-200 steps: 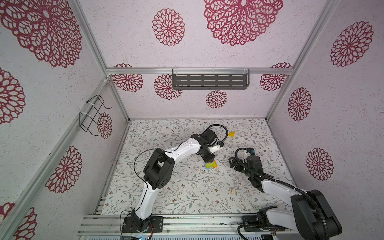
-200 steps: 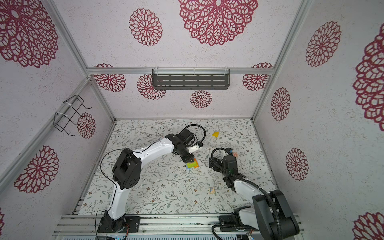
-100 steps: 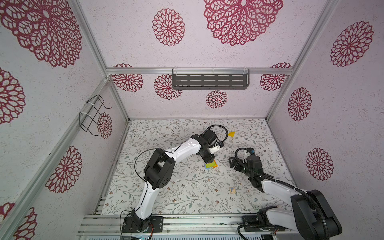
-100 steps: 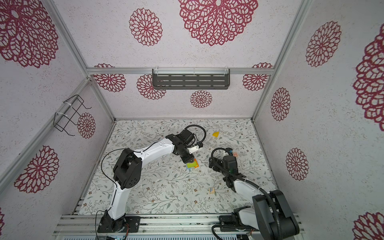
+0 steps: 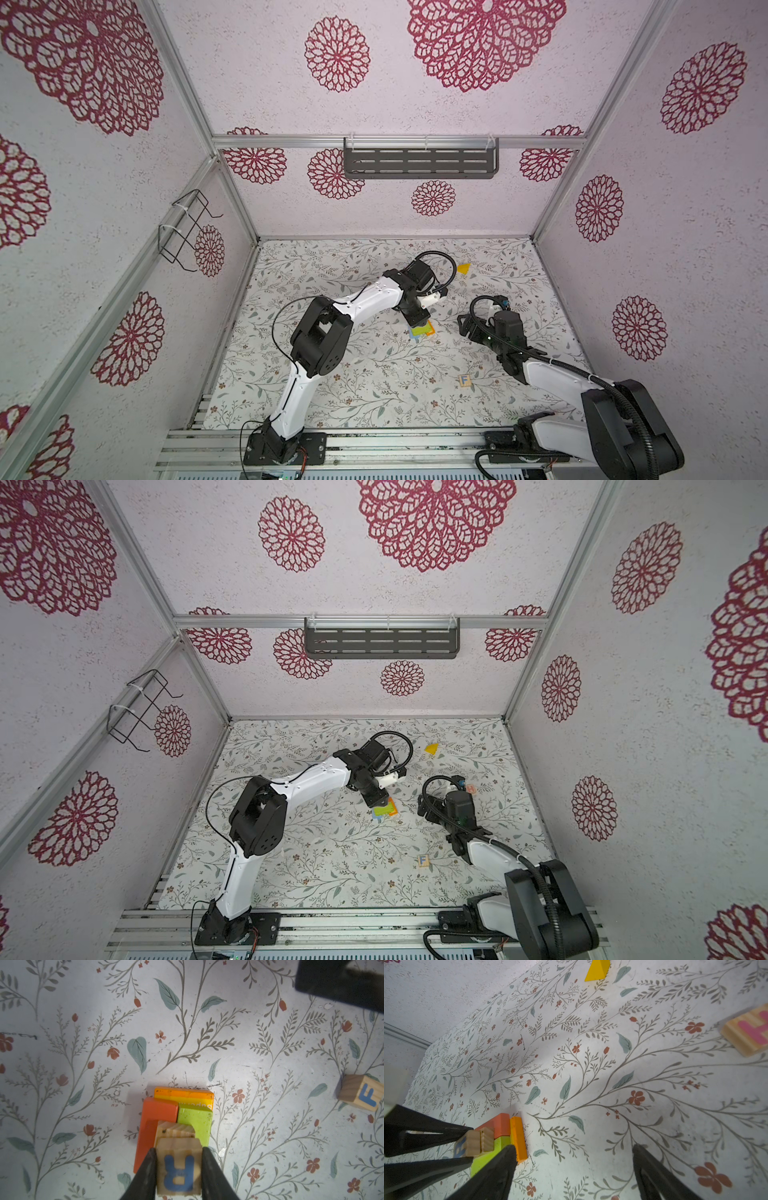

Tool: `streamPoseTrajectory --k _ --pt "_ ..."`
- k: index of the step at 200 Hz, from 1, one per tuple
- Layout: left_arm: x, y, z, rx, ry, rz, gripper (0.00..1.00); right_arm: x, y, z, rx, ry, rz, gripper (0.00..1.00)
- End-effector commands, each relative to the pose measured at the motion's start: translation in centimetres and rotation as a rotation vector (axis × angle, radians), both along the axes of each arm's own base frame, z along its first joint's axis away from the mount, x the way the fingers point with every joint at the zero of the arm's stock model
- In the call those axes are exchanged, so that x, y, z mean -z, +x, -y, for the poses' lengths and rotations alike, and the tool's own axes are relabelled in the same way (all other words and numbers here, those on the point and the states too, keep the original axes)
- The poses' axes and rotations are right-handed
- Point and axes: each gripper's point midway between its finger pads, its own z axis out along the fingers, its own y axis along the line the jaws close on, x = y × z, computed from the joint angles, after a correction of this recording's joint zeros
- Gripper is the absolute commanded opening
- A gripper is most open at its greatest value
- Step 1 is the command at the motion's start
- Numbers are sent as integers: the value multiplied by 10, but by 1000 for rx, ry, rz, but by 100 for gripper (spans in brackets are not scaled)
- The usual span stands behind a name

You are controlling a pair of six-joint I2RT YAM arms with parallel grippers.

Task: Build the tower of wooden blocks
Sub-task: 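Lower the R cube onto the stack beside the wooden cube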

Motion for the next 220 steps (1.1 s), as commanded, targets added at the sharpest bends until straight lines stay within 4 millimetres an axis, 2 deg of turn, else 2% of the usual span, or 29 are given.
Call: streamPoseTrajectory --k 1,103,156,220 --pt "2 3 5 38 10 20 30 -9 7 1 2 -6 39 90" --pt "-4 3 6 50 6 27 29 -8 7 1 0 -8 37 90" --pt "0 0 8 59 12 20 42 -8 7 1 0 -8 36 90" --pt "1 -2 8 65 23 21 46 -9 7 1 0 -7 38 90"
